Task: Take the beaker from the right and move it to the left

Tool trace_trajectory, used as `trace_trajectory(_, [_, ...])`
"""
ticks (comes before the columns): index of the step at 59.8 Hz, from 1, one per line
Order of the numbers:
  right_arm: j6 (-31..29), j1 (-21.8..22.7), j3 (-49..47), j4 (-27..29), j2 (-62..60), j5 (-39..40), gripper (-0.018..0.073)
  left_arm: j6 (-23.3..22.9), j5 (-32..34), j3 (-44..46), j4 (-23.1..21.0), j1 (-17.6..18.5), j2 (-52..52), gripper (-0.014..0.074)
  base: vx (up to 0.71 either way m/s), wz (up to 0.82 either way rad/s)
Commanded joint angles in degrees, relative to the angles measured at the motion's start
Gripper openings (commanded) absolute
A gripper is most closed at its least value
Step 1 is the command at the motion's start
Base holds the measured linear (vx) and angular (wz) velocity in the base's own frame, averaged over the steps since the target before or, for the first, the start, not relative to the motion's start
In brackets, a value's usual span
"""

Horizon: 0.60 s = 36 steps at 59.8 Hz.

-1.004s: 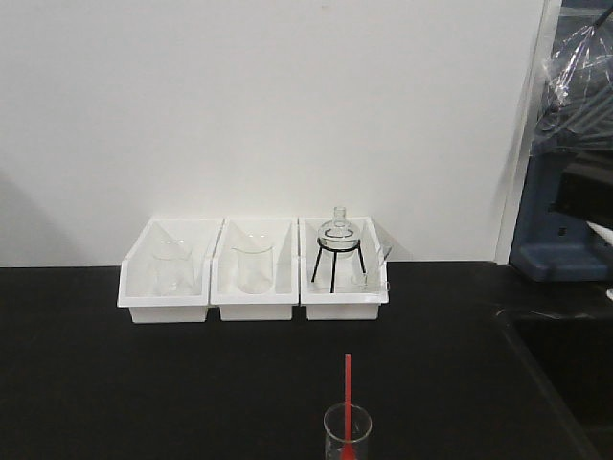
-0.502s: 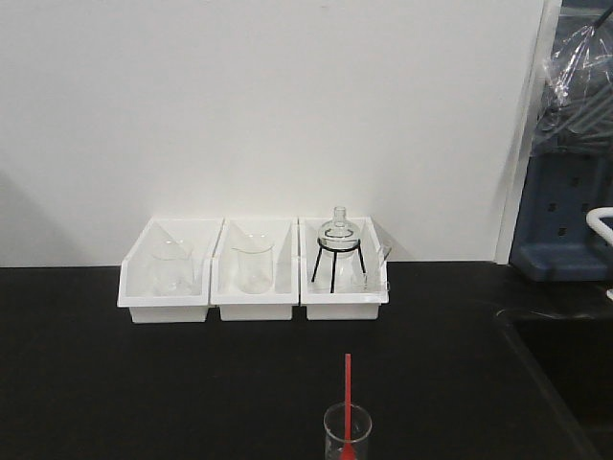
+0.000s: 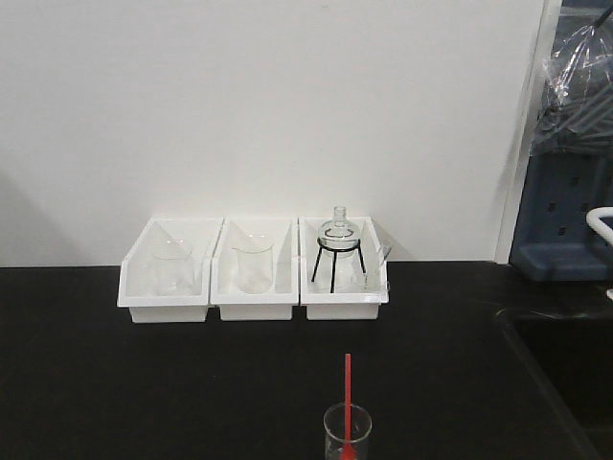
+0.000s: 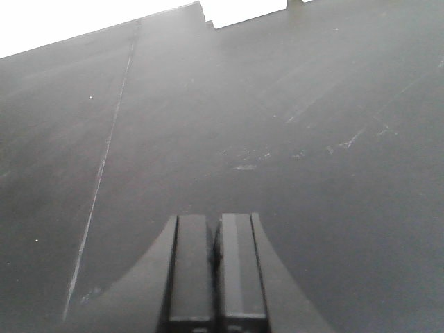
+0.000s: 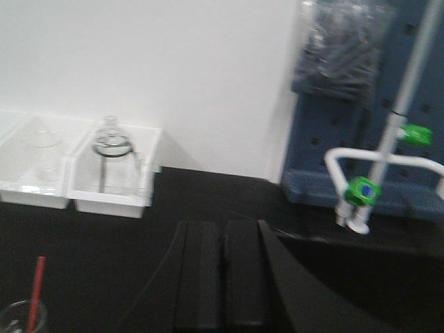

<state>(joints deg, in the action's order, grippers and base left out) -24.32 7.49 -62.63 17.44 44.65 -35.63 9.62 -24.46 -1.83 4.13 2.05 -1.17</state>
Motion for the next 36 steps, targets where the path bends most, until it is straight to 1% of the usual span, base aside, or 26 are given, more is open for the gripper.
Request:
trace_trajectory(1, [-10.12,0.06,0.82,13.06,-0.58,7.55,-0.0008,-0.06,4.40,-1.06,0.01,0.36,-0.36,-0.0006,0.00,0.00])
trace_trajectory(4, [-10.20,0.06,4.14,15.58,-1.94,11.47,-0.0008,-0.06,4.40,-1.06,0.01,0.36,-0.36,-0.0006,0.00,0.00])
trace_trajectory(8, [-6.92,0.06,9.33,14.68,-4.91,15.25,-0.0008,-0.06,4.40,-1.06,0.01,0.36,-0.36,-0.0006,0.00,0.00])
trace_trajectory(10, [-4.45,0.06,12.23,13.28,-6.83,17.11,-0.0008,-0.06,4.40,-1.06,0.01,0.36,-0.36,-0.0006,0.00,0.00])
trace_trajectory(17, [6.79,0.06,23.26,5.27,-14.71,23.70,-0.0008,-0.06,4.40,-1.06,0.01,0.36,-0.36,-0.0006,0.00,0.00])
trace_trajectory(23, [15.96,0.06,33.91,0.10,-21.40,28.52,-0.0008,-0.06,4.40,-1.06,0.01,0.36,-0.36,-0.0006,0.00,0.00])
trace_trajectory(27, [20.07,0.06,41.15,-2.28,-26.16,32.60,-0.0008,-0.06,4.40,-1.06,0.01,0.36,-0.36,-0.0006,0.00,0.00])
trace_trajectory(30, [22.06,0.06,46.74,-3.57,-29.74,35.63,-0.0008,-0.06,4.40,-1.06,0.01,0.36,-0.36,-0.0006,0.00,0.00])
trace_trajectory(36, [24.80,0.06,54.72,-3.57,-34.82,39.14,-0.0008,-0.06,4.40,-1.06,0.01,0.36,-0.36,-0.0006,0.00,0.00])
